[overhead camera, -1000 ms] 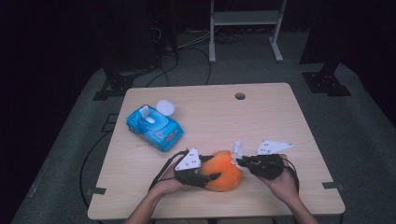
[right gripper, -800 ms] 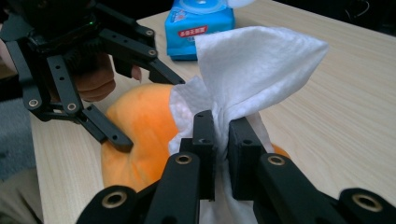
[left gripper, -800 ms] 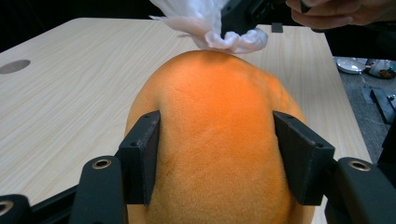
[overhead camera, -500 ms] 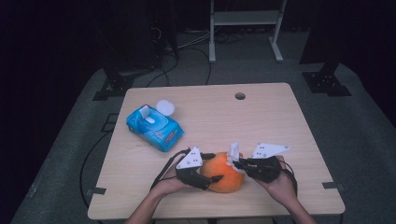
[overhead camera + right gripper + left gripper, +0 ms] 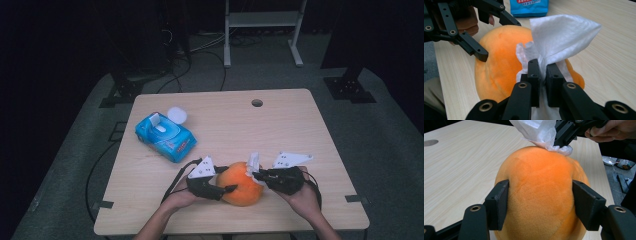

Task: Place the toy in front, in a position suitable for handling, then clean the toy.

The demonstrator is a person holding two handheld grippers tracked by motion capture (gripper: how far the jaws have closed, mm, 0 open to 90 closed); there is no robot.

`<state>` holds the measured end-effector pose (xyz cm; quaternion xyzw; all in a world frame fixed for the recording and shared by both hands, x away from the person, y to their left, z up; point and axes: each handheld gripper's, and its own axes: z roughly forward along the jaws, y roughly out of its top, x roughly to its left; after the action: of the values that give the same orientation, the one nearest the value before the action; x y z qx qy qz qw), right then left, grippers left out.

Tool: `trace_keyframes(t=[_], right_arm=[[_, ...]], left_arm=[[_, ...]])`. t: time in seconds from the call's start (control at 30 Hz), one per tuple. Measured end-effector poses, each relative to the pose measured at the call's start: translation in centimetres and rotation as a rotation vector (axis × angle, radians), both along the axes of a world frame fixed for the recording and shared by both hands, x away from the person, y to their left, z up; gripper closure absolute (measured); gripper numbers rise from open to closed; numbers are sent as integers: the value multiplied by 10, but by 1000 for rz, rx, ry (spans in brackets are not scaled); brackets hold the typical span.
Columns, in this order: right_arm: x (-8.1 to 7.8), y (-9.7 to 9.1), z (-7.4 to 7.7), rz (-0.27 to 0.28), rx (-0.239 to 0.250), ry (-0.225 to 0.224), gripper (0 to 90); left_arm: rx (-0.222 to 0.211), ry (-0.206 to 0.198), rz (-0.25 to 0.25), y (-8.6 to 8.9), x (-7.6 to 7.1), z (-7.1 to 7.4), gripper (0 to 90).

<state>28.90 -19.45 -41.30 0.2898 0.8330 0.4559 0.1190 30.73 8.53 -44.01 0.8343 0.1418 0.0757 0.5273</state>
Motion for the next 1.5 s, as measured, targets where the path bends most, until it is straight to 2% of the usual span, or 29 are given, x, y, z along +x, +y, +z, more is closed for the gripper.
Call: trace_keyframes(t=[0.3,0.37,0.43,0.47,0.5,0.57,0.6,0.63,0.7,0.8,0.83,0.93,1.0,1.03,1.07,1.13,1.23,1.27,1.3,1.33,1.37,1.4,1.43,1.5], right_arm=[[1,1,0,1,-5,-1,828],[-1,2,4,-6,0,-28,828],[-6,6,12,22,51,-42,828],[-9,12,15,42,59,-56,828],[-13,22,18,77,53,-72,826],[-16,33,18,100,9,-92,826],[-16,37,15,96,-31,-110,826],[-16,38,13,94,-39,-103,828],[-12,34,11,87,-35,-88,831],[-10,24,12,39,-37,-80,832],[-11,23,14,34,-28,-81,831],[-15,26,20,38,-34,-124,829],[-12,23,22,25,-25,-116,828],[-10,21,21,25,-21,-99,828],[-9,20,19,30,-17,-84,828],[-11,20,15,48,-32,-66,830],[-13,21,14,69,-50,-63,831],[-13,21,14,80,-57,-55,831],[-14,22,14,81,-63,-58,831],[-14,23,14,78,-69,-60,831],[-15,24,15,73,-75,-65,830],[-16,25,17,67,-74,-81,830],[-19,27,21,62,-55,-104,830],[-25,32,27,92,-14,-125,829]], left_arm=[[13,-9,7,-1,-1,1,336],[18,-17,10,-2,-1,2,336],[17,-16,12,-4,-1,3,337],[17,-20,15,-5,-2,4,337],[20,-24,12,-6,-2,4,337],[27,-31,14,-6,-3,5,337],[31,-29,15,-6,-4,5,336],[27,-27,15,-5,-4,4,336],[27,-34,17,-4,-3,4,350],[22,-47,20,-7,-3,5,357],[27,-57,16,-8,-4,6,357],[46,-101,-12,-12,-11,10,358],[53,-106,-23,-13,-14,10,356],[52,-103,-25,-12,-14,10,350],[37,-82,-26,-11,-13,10,332],[2,-23,-16,-7,-7,9,229],[1,68,4,-8,-1,2,101],[-1,76,-1,-8,-1,1,105],[2,67,-5,-9,-2,-1,137],[1,57,-2,-9,-3,-1,208],[3,43,1,-9,-4,0,262],[-3,13,10,-9,-6,2,310],[-9,-7,15,-9,-7,5,352],[-23,-49,29,-13,-10,9,383]])
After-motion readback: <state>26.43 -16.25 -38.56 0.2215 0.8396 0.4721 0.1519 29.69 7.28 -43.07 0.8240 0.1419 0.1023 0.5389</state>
